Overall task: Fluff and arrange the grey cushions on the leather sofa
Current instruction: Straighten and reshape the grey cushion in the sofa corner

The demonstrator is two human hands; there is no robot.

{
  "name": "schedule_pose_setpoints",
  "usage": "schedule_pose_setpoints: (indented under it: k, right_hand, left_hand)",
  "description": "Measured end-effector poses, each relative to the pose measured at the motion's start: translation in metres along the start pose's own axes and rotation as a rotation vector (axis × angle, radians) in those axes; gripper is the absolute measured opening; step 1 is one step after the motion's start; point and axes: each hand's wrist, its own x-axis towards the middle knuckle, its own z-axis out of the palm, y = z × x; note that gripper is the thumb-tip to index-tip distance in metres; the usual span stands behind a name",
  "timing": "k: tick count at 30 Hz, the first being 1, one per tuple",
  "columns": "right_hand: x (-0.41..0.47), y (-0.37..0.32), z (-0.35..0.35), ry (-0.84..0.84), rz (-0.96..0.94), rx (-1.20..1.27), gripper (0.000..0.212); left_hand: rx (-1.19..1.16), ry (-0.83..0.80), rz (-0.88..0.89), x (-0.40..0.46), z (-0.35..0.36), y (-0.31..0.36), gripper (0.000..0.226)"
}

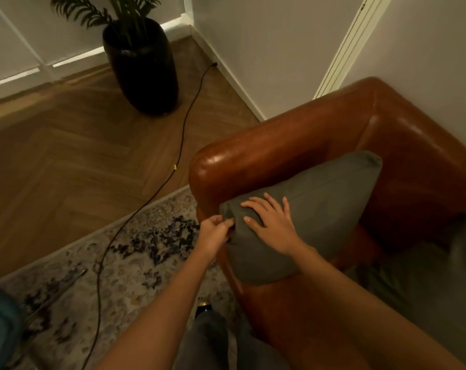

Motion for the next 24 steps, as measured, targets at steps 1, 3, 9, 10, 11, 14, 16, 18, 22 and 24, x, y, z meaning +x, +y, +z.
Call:
schedule_pose_setpoints:
  k: [1, 3, 9, 10, 11, 14, 16, 18, 22, 24]
  right_hand:
    - [-0.002, -0.002, -0.001, -0.012, 0.019, 0.006, 0.040]
    - [-0.007, -0.006, -0.001, -0.034, 0.043, 0.022, 0.043]
    - [-0.018, 0.004, -0.008, -0.064, 0.011, -0.117, 0.061]
    - [-0.020, 0.007, -0.011, -0.081, -0.006, -0.147, 0.061]
    - [-0.021, 0.009, -0.012, -0.091, -0.019, -0.181, 0.060]
    - [-0.021, 0.008, -0.011, -0.062, 0.007, -0.213, 0.057]
    - [-0.018, 0.003, -0.010, -0.038, 0.043, -0.180, 0.055]
    - [-0.017, -0.004, -0.011, -0.049, 0.074, -0.169, 0.060]
    - [-0.013, -0.024, -0.002, -0.077, 0.092, -0.283, 0.065]
    - [-0.008, -0.035, 0.006, 0.013, 0.056, -0.279, 0.050]
  left_hand:
    - [-0.005, -0.001, -0.009, -0.001, 0.001, 0.001, 0.005]
    - [0.074, 0.016, -0.015, 0.002, 0.000, 0.001, 0.008]
    - [0.560, -0.180, 0.104, 0.012, -0.042, 0.033, 0.012]
    - [0.562, -0.234, 0.099, 0.012, -0.049, 0.041, 0.015]
    - [0.566, -0.281, 0.092, 0.012, -0.054, 0.049, 0.017]
    - [0.568, -0.365, 0.048, 0.015, -0.059, 0.067, 0.016]
    - [0.549, -0.366, 0.026, 0.017, -0.057, 0.073, 0.012]
    - [0.512, -0.355, 0.007, 0.016, -0.056, 0.075, 0.008]
    - [0.328, -0.258, -0.046, 0.019, -0.060, 0.057, 0.013]
    - [0.251, -0.227, -0.034, 0.015, -0.063, 0.047, 0.019]
